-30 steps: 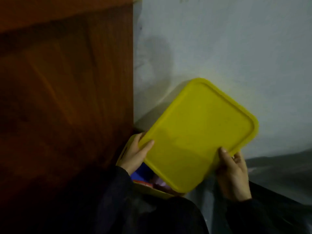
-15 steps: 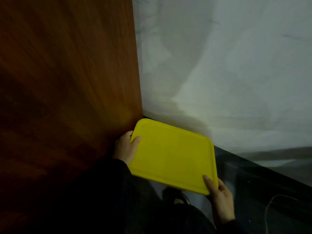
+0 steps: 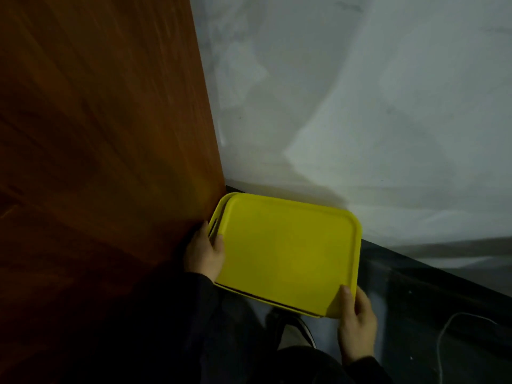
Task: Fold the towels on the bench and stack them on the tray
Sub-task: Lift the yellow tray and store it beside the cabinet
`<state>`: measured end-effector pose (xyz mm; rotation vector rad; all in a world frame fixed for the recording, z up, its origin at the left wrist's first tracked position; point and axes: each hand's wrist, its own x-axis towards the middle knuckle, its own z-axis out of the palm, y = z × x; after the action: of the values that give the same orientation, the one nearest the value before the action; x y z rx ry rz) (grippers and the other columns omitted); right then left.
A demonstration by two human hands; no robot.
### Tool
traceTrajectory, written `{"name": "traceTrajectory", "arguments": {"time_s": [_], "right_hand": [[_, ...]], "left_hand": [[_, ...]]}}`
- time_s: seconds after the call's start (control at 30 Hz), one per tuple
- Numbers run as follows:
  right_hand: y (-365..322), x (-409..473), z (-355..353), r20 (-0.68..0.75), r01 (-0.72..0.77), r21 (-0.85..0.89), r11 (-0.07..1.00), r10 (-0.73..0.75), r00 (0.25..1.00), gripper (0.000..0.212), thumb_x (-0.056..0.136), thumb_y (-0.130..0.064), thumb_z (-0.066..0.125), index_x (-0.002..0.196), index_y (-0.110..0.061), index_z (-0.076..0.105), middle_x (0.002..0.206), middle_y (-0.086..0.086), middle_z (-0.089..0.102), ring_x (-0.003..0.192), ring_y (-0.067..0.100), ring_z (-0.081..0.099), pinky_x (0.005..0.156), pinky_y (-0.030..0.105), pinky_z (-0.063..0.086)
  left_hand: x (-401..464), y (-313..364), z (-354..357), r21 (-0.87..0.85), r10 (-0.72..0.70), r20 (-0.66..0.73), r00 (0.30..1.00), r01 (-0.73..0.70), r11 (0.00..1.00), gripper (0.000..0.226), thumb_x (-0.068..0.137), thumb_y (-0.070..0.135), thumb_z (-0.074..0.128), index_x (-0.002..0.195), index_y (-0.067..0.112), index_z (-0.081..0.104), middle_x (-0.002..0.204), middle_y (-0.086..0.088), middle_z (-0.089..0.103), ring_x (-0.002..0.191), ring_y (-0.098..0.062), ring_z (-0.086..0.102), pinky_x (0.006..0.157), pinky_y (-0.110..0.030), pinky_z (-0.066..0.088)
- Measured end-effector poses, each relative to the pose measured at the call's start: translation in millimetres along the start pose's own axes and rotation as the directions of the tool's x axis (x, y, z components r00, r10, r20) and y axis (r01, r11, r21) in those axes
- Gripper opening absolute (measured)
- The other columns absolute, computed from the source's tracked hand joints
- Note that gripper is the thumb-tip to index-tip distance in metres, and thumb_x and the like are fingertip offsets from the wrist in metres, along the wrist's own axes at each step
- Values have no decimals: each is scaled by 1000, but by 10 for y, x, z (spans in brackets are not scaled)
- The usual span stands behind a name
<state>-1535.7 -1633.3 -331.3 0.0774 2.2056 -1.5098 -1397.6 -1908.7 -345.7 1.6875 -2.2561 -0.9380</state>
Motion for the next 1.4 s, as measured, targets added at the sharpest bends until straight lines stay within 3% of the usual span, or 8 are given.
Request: {"name": "traceTrajectory", "arguments": {"time_s": [0.1, 0.2, 0.33, 0.7, 0.83, 1.03, 1.17, 1.4], "right_hand": [[14, -18, -42, 64, -32, -41, 999, 34, 997, 57, 92, -65, 55, 124, -19, 64, 126, 12, 68, 115, 28, 62, 107, 54, 47], [100, -6, -143, -4, -9, -124, 992, 9, 1000, 90, 74, -90, 54, 121, -15, 67, 114, 8, 69, 104, 26, 63, 96, 51, 52], [-68, 97, -305, -177, 77, -114, 991, -97, 979, 26, 97, -18, 67, 122, -15, 60, 115, 14, 65, 106, 34, 63, 81, 34, 54], [-338, 109, -412, 152, -54, 309, 950, 6, 988, 41, 93, -26, 61, 134, -22, 63, 120, -1, 74, 113, 21, 70, 88, 38, 56], [-269, 48, -273, 215, -81, 283, 956, 19, 976, 38, 104, -13, 51, 142, -12, 54, 119, -1, 68, 84, 2, 73, 59, 17, 57], [-185, 135, -244, 197, -102, 312, 945, 41, 980, 58, 93, -29, 59, 149, -14, 50, 136, 5, 65, 111, 16, 69, 75, 22, 61], [-210, 75, -232, 175, -67, 260, 963, 21, 984, 84, 71, -46, 69, 147, -16, 52, 132, -4, 66, 121, 19, 63, 92, 29, 59], [-231, 197, -208, 107, 101, -285, 953, -73, 992, 44, 103, -32, 57, 140, -9, 57, 112, 1, 61, 99, 18, 57, 90, 38, 46]], "left_hand": [[40, -25, -15, -3, -23, 71, 997, 23, 1000, 50, 102, 33, 53, 147, 12, 49, 145, -18, 53, 130, -39, 51, 106, -45, 40], [-31, 1, -1, -61, 40, 83, 996, -35, 998, 44, 102, 34, 56, 140, 13, 55, 135, -16, 55, 122, -38, 54, 101, -45, 44], [-15, -43, 64, -256, -100, 97, 990, 121, 959, 35, 105, 23, 50, 136, 9, 59, 136, -17, 57, 124, -37, 56, 106, -45, 43], [-113, 136, -242, -555, -207, 267, 941, 326, 765, 51, 105, 58, 36, 121, 21, 65, 124, -2, 64, 112, -24, 60, 102, -42, 44], [-122, 113, -262, -578, -71, 220, 973, 189, 794, 21, 104, 27, 55, 99, 14, 70, 103, -4, 70, 106, -28, 64, 97, -40, 47], [-99, 120, -342, -671, -93, 180, 979, 191, 716, 16, 102, 16, 59, 115, 11, 66, 105, 1, 68, 99, -18, 62, 81, -27, 47], [-76, 75, -323, -612, -79, 173, 982, 170, 772, 11, 102, 25, 59, 108, 18, 66, 98, 6, 67, 94, -18, 62, 76, -26, 47], [-11, -2, -238, -405, 15, 127, 992, 38, 914, 30, 105, 21, 53, 131, 11, 64, 128, -4, 65, 113, -24, 60, 98, -37, 45]]}}
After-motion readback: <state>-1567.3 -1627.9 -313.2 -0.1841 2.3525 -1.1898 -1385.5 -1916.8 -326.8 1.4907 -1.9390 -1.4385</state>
